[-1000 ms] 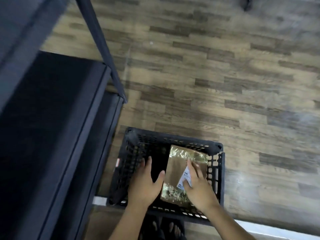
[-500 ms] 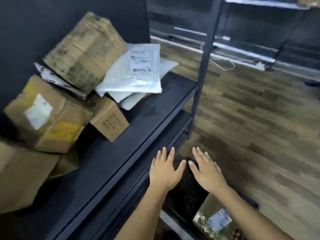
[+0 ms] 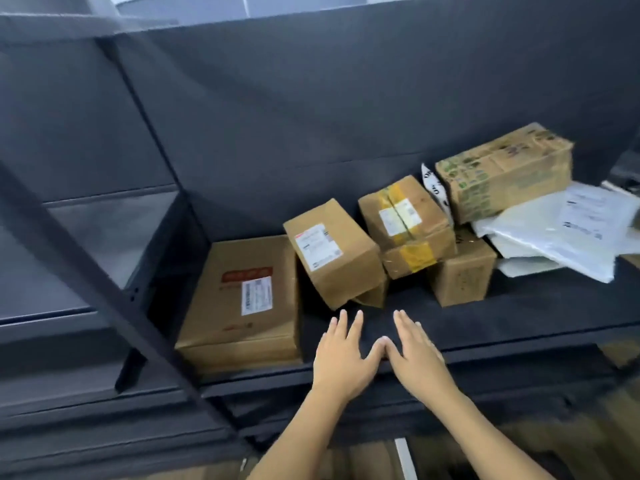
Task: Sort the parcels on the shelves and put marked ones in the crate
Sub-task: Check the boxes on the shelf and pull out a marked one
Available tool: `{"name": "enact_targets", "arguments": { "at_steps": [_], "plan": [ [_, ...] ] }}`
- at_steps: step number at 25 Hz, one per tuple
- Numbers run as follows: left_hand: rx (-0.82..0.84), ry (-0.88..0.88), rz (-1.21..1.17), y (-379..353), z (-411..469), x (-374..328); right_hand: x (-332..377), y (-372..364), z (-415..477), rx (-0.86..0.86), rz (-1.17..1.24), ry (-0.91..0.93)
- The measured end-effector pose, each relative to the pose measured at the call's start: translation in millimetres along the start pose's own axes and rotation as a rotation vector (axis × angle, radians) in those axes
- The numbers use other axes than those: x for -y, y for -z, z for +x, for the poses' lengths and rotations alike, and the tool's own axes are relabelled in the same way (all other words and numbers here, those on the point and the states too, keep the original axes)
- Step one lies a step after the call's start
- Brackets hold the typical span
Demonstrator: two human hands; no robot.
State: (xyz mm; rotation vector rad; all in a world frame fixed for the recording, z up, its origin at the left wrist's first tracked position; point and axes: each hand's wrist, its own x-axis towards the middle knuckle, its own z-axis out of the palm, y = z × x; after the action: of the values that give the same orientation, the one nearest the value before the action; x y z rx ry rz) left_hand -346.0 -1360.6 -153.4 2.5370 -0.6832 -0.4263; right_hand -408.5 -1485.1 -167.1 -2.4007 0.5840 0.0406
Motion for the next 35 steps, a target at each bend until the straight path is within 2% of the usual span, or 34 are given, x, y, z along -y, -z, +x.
{"name": "enact_targets", "arguments": {
  "at_steps": [5, 11, 17, 21, 26, 30, 32, 35],
  "plan": [
    [-0.131, 0.135, -0.018, 54, -10, 83, 82, -44, 16, 0.057, 0.001, 0.139],
    [-0.137, 0.1, 0.014, 105, 23, 129, 131, -58, 60, -0.073, -0.002, 0.068],
    [-0.021, 0.06, 0.013, 116, 49, 151, 150, -82, 75, -0.157, 0.001, -0.037],
    [0.05, 0.058, 0.012, 109, 55, 155, 143, -73, 81, -0.243, -0.013, -0.131],
    [0.046, 0.045, -0.064, 111, 74, 135, 124, -32, 106, -0.337, 0.04, -0.231],
    [0.037, 0.048, -0.141, 116, 83, 115, 121, -11, 128, -0.379, 0.084, -0.239],
    [0.052, 0.06, -0.246, 117, 91, 105, 119, -5, 138, -0.371, 0.11, -0.243],
    [0.099, 0.131, -0.536, 114, 99, 88, 113, 2, 150, -0.328, 0.232, -0.266]
  ]
}}
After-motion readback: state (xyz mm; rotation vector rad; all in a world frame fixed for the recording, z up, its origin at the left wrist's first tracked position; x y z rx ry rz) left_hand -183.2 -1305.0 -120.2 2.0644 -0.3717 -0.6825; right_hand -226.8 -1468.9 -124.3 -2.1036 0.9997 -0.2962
